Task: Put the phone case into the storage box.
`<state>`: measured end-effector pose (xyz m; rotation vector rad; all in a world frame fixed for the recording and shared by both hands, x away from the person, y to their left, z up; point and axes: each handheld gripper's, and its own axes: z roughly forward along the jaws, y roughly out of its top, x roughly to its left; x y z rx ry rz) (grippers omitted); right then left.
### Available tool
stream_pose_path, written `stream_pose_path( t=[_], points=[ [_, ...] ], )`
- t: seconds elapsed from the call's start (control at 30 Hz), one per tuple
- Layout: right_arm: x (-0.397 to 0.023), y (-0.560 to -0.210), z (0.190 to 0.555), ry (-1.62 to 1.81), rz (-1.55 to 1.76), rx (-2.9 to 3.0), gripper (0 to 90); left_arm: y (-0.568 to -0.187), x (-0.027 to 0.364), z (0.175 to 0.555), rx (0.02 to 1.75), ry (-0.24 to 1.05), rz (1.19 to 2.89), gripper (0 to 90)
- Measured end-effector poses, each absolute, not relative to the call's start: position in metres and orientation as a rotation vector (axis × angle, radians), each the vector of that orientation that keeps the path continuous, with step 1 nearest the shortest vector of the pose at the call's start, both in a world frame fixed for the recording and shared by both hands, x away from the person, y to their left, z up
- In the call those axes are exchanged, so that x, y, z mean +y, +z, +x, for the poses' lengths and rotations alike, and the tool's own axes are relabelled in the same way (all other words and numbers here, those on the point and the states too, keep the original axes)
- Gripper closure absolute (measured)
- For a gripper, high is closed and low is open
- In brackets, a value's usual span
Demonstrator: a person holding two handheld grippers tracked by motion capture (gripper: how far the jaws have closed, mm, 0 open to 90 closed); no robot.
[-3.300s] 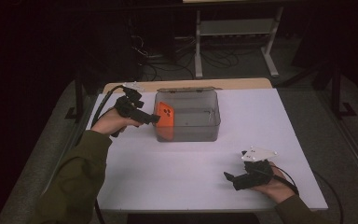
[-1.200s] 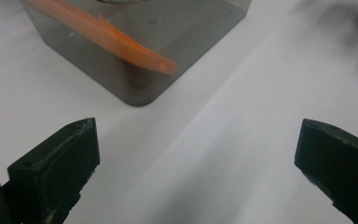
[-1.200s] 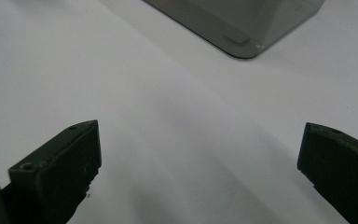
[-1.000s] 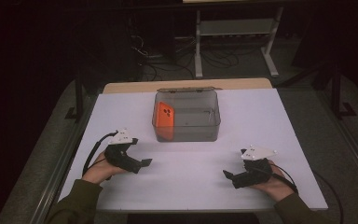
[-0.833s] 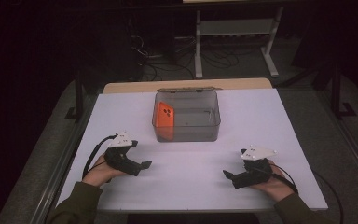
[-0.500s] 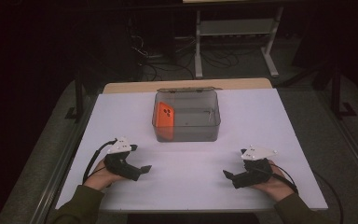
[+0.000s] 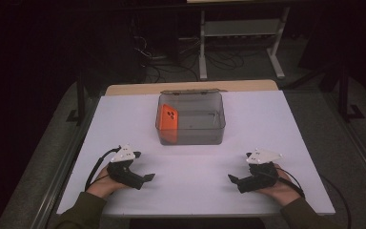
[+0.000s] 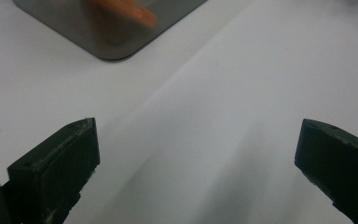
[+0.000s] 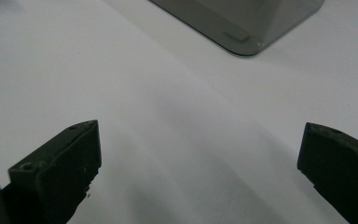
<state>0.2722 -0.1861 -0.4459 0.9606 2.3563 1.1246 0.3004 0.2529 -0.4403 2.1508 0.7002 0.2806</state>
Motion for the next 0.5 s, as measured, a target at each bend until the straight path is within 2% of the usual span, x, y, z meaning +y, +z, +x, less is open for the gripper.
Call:
stream_pose_path(
  t=[0.5],
  points=[
    [-0.1854, -0.4456, 0.2701, 1.123, 0.955, 2.353, 0.0, -0.4412, 0.2524, 0.3005, 0.699, 0.28, 2.155, 0.0]
  ],
)
